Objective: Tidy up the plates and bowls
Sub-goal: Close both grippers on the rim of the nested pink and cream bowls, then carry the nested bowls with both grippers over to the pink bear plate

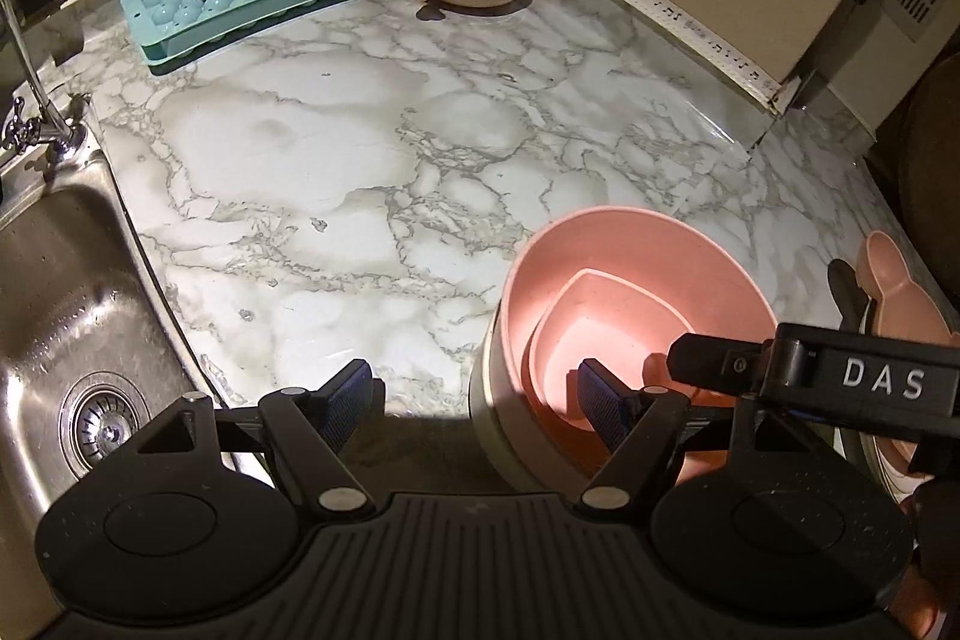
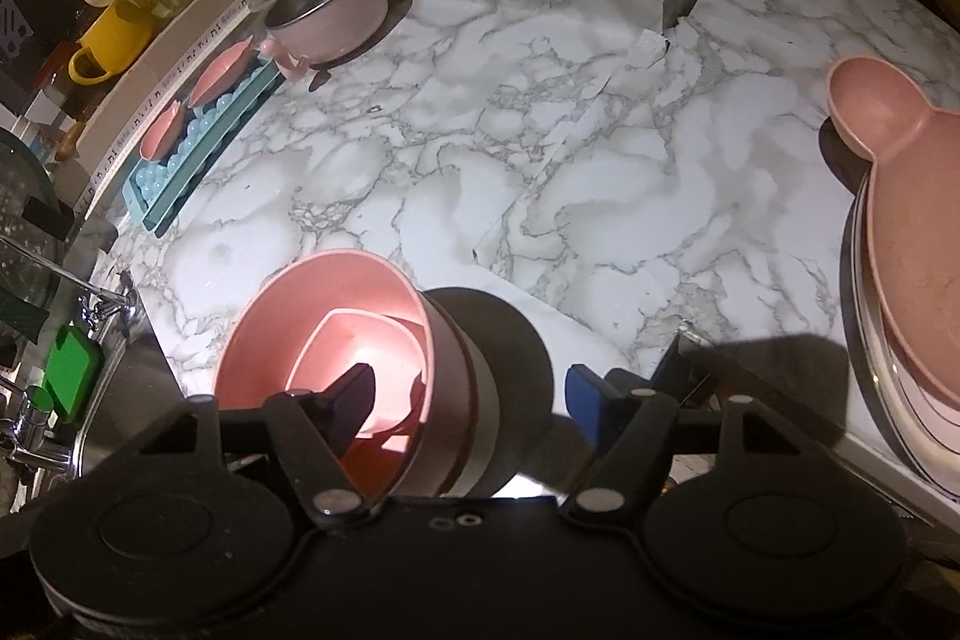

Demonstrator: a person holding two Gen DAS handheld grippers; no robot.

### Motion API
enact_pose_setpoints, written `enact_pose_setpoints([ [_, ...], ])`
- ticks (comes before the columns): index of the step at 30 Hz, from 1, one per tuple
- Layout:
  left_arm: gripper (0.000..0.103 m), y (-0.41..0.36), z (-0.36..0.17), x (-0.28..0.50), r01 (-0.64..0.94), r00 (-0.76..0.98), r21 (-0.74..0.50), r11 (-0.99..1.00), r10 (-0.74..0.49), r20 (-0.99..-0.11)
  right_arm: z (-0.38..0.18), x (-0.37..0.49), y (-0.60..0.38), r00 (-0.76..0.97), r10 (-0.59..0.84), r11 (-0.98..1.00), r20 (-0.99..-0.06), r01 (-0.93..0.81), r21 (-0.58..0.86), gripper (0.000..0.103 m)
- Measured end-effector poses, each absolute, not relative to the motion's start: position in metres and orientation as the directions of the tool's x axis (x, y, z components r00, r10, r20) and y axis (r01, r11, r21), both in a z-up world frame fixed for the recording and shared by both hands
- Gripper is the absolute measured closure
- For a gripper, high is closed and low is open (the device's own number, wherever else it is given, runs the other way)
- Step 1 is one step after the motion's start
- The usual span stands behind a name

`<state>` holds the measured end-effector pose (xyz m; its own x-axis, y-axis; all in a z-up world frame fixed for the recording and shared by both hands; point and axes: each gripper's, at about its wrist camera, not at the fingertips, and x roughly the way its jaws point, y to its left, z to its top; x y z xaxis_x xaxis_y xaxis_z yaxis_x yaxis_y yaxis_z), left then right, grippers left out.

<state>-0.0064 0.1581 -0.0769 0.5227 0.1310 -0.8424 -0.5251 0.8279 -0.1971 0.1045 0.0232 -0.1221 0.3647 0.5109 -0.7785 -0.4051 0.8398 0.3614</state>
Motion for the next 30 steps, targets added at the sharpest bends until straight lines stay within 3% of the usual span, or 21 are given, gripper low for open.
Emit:
enact_pose_setpoints([
  [7, 0.030, 0.1568, -0.0841, -0.0035, -0.527, 0.518, -0.230, 0.818, 0.094, -0.850, -0.1289, 0.1071, 0.0267, 0.345, 0.519, 0.837, -0.782, -0.388, 0.385, 0.051],
  [9, 0.035, 0.1565, -0.0852, -0.0028, -0.526, 0.519, -0.244, 0.815, 0.080, -0.851, -0.1299, 0.1075, 0.0268, 0.346, 0.520, 0.840, -0.781, -0.376, 0.392, 0.058],
  [13, 0.039, 0.1569, -0.0865, -0.0026, -0.526, 0.526, -0.263, 0.809, 0.066, -0.848, -0.1315, 0.1081, 0.0278, 0.343, 0.521, 0.841, -0.782, -0.365, 0.400, 0.062],
  [20, 0.060, 0.1530, -0.0839, -0.0012, -0.499, 0.548, -0.291, 0.816, 0.037, -0.836, -0.1322, 0.1094, 0.0303, 0.333, 0.528, 0.837, -0.781, -0.359, 0.412, 0.067],
  [30, 0.060, 0.1493, -0.0816, -0.0017, -0.492, 0.538, -0.274, 0.826, 0.041, -0.842, -0.1316, 0.1078, 0.0296, 0.345, 0.514, 0.846, -0.785, -0.357, 0.397, 0.075],
])
